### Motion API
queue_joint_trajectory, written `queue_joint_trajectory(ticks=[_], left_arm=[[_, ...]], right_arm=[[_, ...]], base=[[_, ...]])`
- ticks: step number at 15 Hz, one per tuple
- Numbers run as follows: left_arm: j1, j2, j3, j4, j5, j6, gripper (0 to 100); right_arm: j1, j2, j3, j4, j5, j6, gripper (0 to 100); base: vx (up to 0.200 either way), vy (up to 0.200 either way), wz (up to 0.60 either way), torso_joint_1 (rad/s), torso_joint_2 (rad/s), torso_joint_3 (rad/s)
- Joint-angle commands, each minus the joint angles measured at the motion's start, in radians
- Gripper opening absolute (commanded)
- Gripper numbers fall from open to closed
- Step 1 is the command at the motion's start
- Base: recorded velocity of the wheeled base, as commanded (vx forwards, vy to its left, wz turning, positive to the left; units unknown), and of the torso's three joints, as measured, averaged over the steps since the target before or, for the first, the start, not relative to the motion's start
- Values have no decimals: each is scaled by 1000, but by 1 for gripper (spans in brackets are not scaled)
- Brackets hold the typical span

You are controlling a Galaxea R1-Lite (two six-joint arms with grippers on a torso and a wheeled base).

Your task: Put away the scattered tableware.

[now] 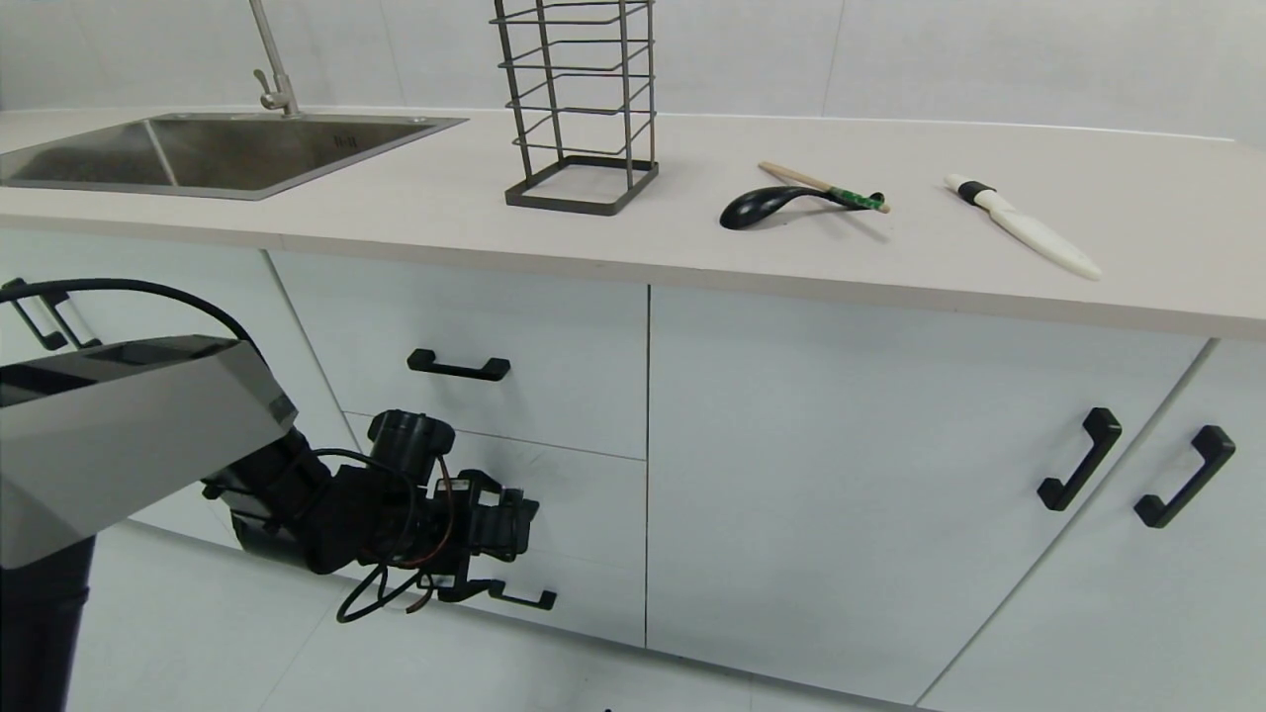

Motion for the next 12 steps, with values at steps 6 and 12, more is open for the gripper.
queue_joint_trajectory(ticks=[6, 12], left_arm=[[-5, 62, -37, -4, -10, -1, 100], [-8, 58, 15, 4, -13, 4, 100]], right_arm=[[0, 1, 0, 0, 1, 0, 0], [0, 1, 1, 0, 1, 0, 0]], base=[[0, 0, 0, 0, 0, 0], [0, 0, 0, 0, 0, 0]])
